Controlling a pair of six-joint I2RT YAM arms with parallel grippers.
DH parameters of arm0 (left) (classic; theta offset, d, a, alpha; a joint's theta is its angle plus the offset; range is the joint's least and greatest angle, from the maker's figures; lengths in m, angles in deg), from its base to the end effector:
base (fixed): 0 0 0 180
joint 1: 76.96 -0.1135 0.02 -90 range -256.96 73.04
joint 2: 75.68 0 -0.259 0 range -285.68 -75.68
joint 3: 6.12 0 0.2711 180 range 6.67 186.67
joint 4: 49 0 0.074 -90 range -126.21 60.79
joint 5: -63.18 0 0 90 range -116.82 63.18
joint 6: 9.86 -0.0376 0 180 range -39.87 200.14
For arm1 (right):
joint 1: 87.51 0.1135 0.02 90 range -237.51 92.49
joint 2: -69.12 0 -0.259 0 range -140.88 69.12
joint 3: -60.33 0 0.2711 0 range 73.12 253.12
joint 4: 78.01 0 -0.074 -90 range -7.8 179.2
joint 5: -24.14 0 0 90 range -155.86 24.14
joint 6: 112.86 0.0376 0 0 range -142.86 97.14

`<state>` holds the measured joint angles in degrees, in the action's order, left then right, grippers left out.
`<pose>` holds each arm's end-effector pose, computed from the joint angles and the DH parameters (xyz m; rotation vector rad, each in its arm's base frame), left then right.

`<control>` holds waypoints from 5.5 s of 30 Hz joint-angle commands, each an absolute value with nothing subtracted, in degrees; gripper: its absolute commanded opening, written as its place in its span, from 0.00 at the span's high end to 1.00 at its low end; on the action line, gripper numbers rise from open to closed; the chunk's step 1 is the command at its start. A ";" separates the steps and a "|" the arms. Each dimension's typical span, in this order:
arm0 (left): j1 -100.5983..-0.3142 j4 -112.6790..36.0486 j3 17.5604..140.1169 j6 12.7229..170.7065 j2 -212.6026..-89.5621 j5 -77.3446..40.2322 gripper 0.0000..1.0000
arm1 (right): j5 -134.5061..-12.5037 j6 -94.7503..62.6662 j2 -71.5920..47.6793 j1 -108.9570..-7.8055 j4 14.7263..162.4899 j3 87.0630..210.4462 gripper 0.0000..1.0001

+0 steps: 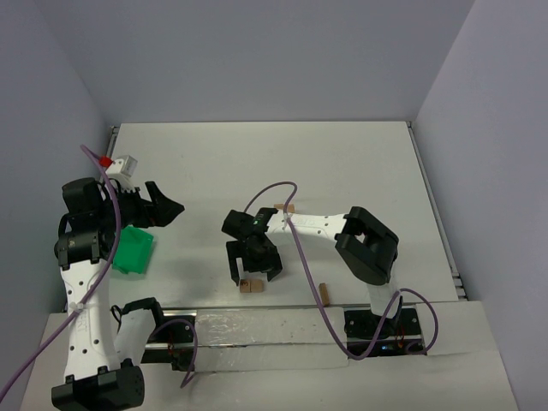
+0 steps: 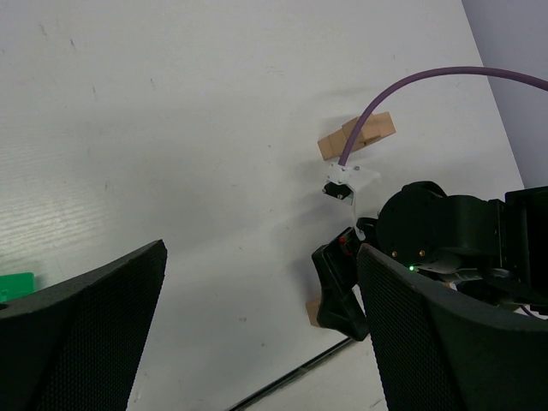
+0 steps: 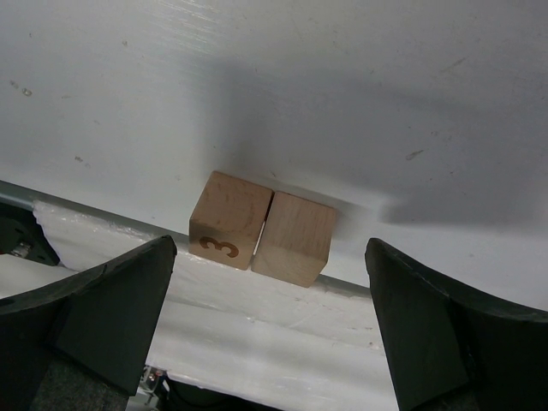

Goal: Build the wood block tower

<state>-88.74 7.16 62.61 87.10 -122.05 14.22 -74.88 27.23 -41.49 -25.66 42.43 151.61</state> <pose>0.1784 0.0120 0.3472 0.0701 2.0784 -0.7168 0.1780 0.3452 0.1571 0.3408 -3.0771 -0.3862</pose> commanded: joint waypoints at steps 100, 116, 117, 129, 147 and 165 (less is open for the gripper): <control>-90.43 3.67 61.95 87.45 -123.99 17.39 0.02 | -71.45 3.38 -13.12 -51.07 44.80 154.77 0.97; -90.32 4.35 62.13 87.30 -122.92 17.08 0.03 | -73.07 -14.29 -24.81 -75.36 35.48 156.42 1.00; -90.32 4.39 62.13 87.25 -122.76 17.16 0.03 | -73.13 -15.52 -26.55 -75.76 34.86 157.57 1.00; -90.40 4.48 62.30 86.46 -122.70 17.92 0.03 | -76.39 -28.68 -51.63 -77.57 31.34 170.05 1.00; -90.32 3.07 61.95 86.81 -123.66 18.09 0.03 | -71.72 -26.95 -59.28 -76.96 29.61 177.54 0.31; -90.39 2.34 61.67 87.36 -123.94 17.66 0.03 | -68.85 -15.17 -51.71 -76.86 31.15 171.07 0.00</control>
<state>-89.93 5.50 61.63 87.01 -123.67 16.80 -70.49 -19.88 -57.54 -77.14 30.17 174.18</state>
